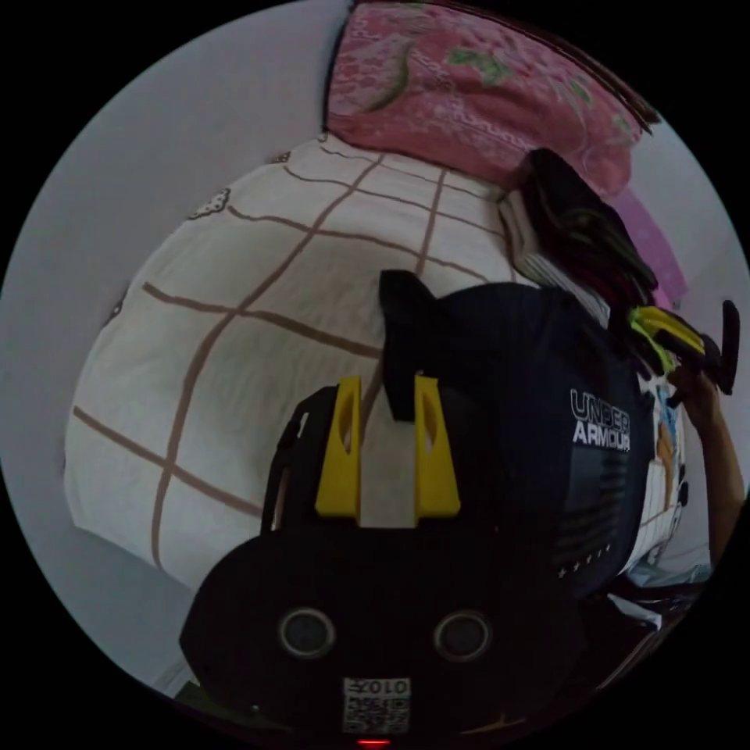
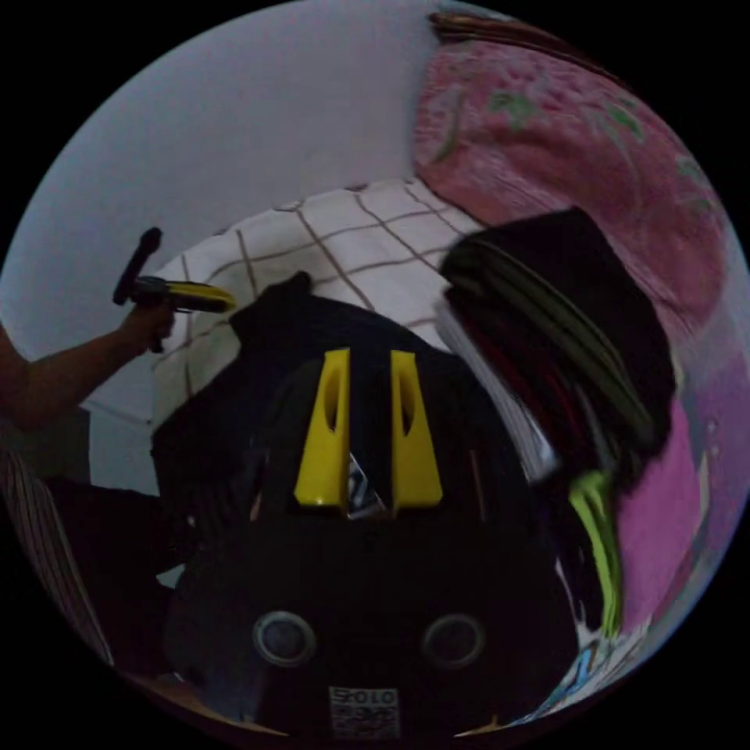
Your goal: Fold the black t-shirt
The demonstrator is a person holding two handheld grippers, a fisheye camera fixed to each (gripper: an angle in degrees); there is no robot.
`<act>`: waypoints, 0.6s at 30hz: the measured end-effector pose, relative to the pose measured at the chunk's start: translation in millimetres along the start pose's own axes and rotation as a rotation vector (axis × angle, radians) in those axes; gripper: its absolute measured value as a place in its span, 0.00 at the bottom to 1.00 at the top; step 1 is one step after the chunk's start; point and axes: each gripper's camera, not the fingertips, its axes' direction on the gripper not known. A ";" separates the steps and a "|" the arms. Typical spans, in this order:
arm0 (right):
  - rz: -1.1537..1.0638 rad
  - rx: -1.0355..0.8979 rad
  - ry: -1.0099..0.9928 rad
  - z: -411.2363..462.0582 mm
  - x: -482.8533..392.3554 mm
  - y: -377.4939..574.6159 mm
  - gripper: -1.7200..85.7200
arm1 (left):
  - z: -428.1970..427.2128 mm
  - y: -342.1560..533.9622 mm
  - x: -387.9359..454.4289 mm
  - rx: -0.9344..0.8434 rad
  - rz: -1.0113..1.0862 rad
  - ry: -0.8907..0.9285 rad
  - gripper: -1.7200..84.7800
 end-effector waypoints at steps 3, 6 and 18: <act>-0.112 0.008 -0.117 45.4 -30.8 -68.7 0.13 | 6.5 -1.7 -10.1 -0.001 0.023 -0.003 0.14; -0.263 -0.048 -0.168 96.9 -63.2 -127.4 0.14 | 13.0 2.1 -17.9 -0.024 0.036 0.020 0.14; -0.449 -0.386 -0.194 232.8 -110.2 -241.6 0.13 | 16.8 32.4 -51.9 -0.006 0.042 0.083 0.14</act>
